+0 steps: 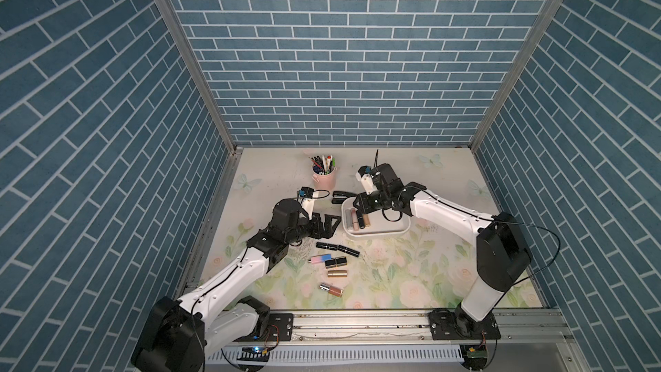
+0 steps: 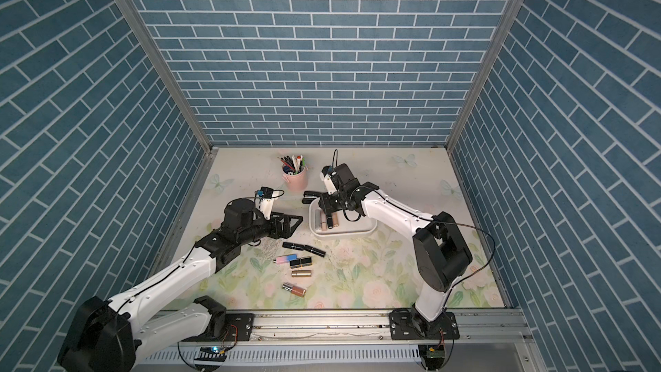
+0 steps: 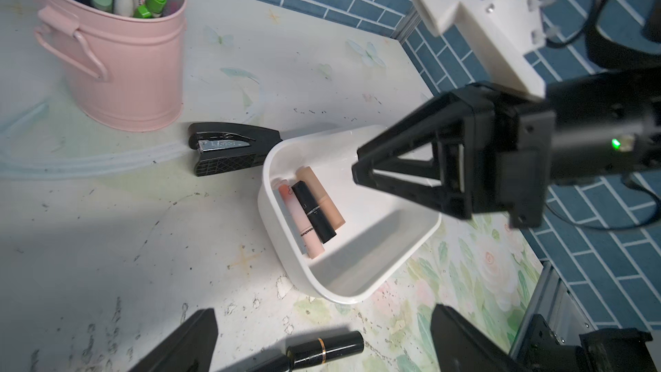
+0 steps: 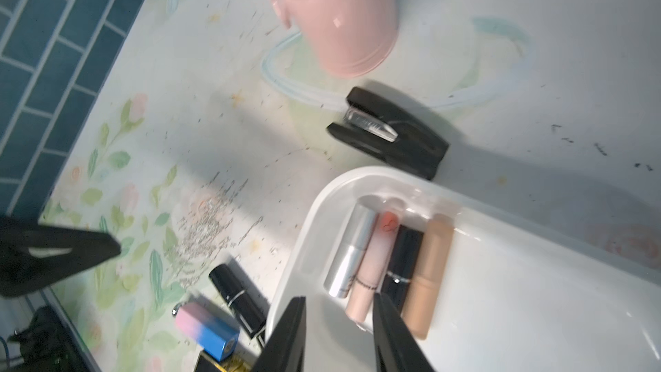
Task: Put the lipstick into the storage box
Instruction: Pick up the lipstick at the center of the board.
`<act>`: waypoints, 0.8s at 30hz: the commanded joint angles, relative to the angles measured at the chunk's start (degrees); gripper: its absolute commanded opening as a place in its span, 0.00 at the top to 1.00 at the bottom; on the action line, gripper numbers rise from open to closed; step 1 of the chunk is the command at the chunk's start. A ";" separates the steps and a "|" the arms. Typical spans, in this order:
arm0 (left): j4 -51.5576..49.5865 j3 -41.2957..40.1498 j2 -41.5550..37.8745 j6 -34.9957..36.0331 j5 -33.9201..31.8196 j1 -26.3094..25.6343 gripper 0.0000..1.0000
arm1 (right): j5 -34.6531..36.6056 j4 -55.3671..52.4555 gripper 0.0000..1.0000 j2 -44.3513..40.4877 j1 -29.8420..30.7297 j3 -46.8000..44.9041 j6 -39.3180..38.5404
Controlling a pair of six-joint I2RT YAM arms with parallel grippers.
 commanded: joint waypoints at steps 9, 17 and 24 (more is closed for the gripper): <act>-8.06 -6.09 -12.48 -8.01 -10.48 -0.07 0.00 | 4.91 -5.81 0.57 -8.93 11.11 -8.59 -5.35; -10.21 -9.95 -19.47 -12.23 -12.27 -0.12 0.00 | 8.32 -5.62 0.55 -8.19 15.47 -12.97 -4.99; -11.68 -10.05 -20.99 -12.29 -12.76 -0.08 0.00 | 10.14 -4.61 0.55 -6.37 17.22 -14.43 -4.99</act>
